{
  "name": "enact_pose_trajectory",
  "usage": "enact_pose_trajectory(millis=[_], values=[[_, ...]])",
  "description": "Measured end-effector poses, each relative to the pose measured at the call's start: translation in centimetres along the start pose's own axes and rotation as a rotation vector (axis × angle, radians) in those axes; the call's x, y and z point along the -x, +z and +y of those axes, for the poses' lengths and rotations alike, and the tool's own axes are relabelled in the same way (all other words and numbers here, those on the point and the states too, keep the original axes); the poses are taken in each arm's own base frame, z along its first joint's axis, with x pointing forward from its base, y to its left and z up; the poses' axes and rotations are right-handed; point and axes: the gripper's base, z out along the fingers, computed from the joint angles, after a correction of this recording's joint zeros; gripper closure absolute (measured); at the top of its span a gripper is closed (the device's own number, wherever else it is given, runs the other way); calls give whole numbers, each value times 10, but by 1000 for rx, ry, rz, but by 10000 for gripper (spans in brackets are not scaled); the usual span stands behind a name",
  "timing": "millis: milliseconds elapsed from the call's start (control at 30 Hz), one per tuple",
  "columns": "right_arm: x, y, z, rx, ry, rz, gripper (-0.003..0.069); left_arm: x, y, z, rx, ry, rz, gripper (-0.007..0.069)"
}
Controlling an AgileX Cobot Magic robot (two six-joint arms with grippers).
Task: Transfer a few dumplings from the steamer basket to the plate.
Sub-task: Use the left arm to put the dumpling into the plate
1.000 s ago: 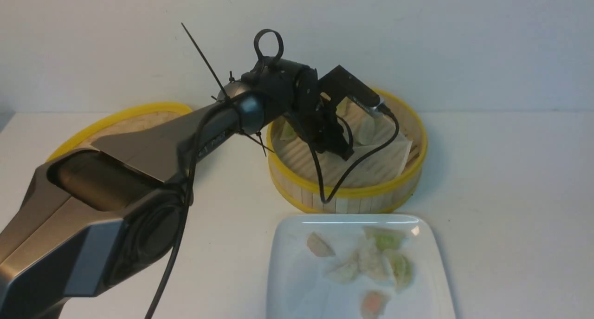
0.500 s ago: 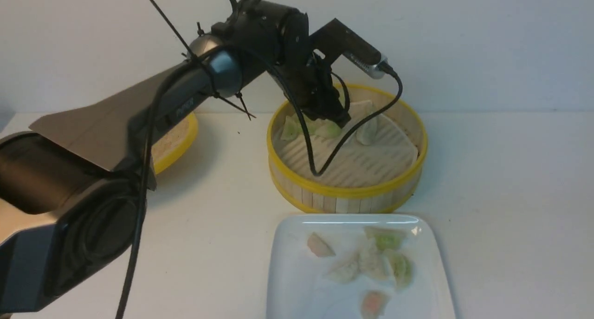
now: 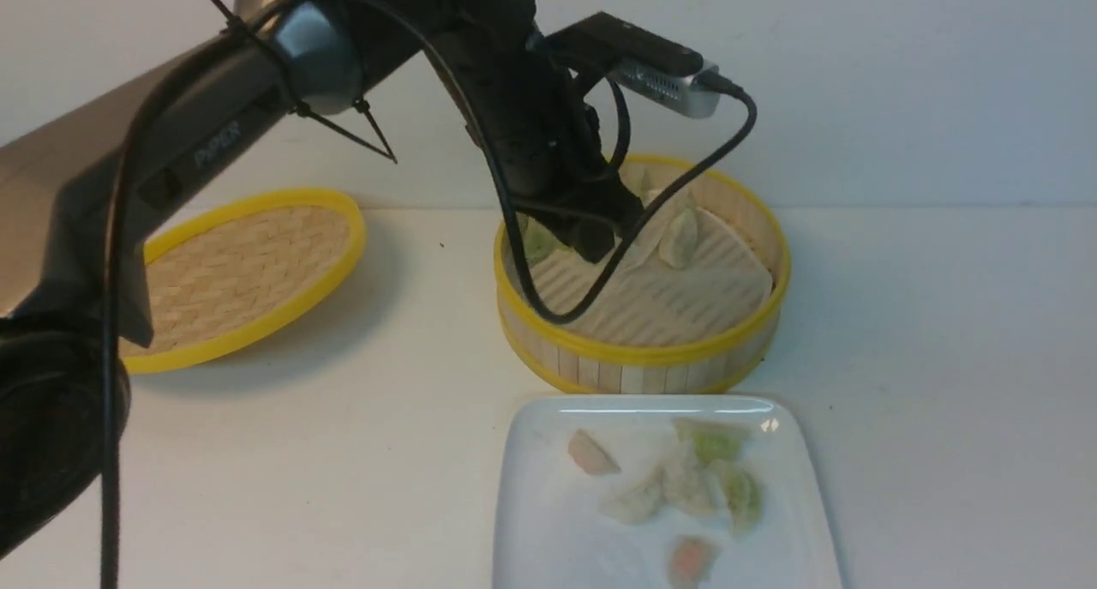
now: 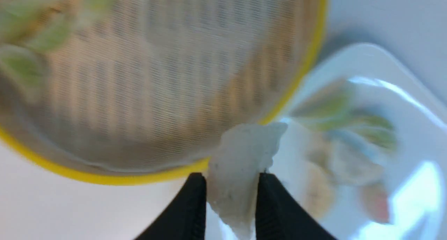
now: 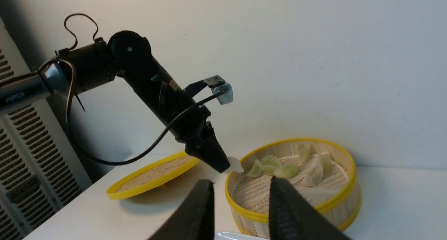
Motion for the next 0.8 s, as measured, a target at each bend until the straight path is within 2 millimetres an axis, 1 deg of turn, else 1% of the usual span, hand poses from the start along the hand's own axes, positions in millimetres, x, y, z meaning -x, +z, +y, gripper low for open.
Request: enact_pose_trajectory(millis=[67,100,133,200,233,267,367,433,533,567,800], values=[[0,0,0,0,0,0,449,-11,7,-11,-65,-25,36,462],[0,0,0,0,0,0,449,-13,9,-12,-70,-27,44,462],[0,0,0,0,0,0,449,-23,15,-24,-98,-26,86,462],[0,0,0,-1,1,2,449,-37,27,-36,-120,-19,151,462],[0,0,0,-1,1,2,449,-37,27,-38,-121,-16,150,462],[-1,0,0,-4,1,9,449,-48,39,-47,-134,1,210,462],[-2,0,-1,-10,1,24,449,-62,58,-62,-138,39,290,462],[-2,0,-1,-11,1,26,449,-66,66,-70,-133,61,309,462],[-2,0,-1,-12,1,27,449,-66,72,-75,-127,77,305,462],[-2,0,-1,-12,1,27,449,-65,77,-78,-125,86,296,462],[-2,0,-1,-12,1,27,449,-69,94,-78,-125,79,341,462]])
